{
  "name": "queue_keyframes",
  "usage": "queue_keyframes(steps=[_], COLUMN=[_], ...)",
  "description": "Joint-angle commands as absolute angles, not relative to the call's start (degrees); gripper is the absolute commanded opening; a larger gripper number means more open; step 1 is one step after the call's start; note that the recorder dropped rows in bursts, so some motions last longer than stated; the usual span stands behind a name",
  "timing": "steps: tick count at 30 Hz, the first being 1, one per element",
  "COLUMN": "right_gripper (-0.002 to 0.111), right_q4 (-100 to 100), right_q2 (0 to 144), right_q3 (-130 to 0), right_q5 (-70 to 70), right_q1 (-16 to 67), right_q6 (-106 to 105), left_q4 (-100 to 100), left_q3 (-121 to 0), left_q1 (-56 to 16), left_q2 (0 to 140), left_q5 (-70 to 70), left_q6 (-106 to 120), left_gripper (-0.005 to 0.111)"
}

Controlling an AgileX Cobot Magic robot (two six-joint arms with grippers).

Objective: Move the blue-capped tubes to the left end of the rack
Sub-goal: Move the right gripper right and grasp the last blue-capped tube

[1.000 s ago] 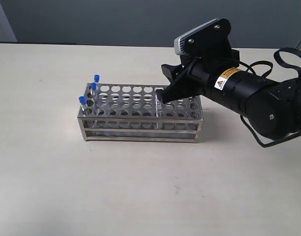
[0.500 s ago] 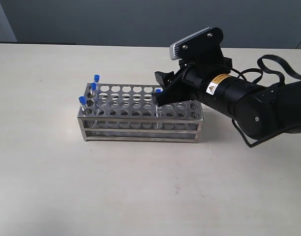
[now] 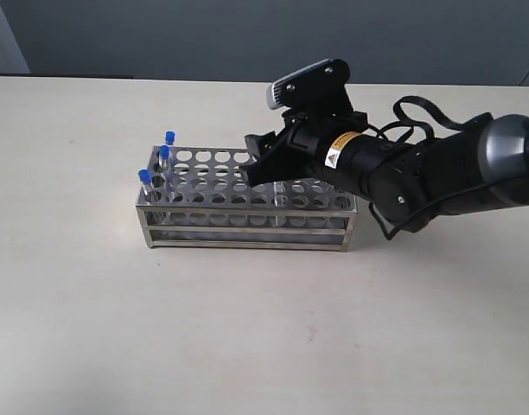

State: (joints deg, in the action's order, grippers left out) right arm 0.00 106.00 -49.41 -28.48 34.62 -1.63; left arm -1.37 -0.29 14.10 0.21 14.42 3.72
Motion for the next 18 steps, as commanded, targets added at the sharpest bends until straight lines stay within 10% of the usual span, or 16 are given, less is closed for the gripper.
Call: queue_keyframes(steps=[1,8,18], right_gripper=[0.059,0.056,0.003], right_q4=[-3.1,-3.0,-3.3], right_q2=[108.6,110.8,110.8], right_q3=[-50.3,-51.8,-51.8], right_q5=[-28.3,-26.7,-24.8], right_q1=[34.4,34.4,34.4], right_q6=[1.3,1.8,3.0], left_q4=[-1.4,-1.4,-1.4], left_q3=[0.0,0.0,0.0], left_q1=[14.2,14.2,14.2], left_q2=[0.0,0.0,0.0], left_q5=[13.7,13.7,13.7], left_q6=[3.5,3.5,3.5], left_gripper=[0.0,0.0,0.0])
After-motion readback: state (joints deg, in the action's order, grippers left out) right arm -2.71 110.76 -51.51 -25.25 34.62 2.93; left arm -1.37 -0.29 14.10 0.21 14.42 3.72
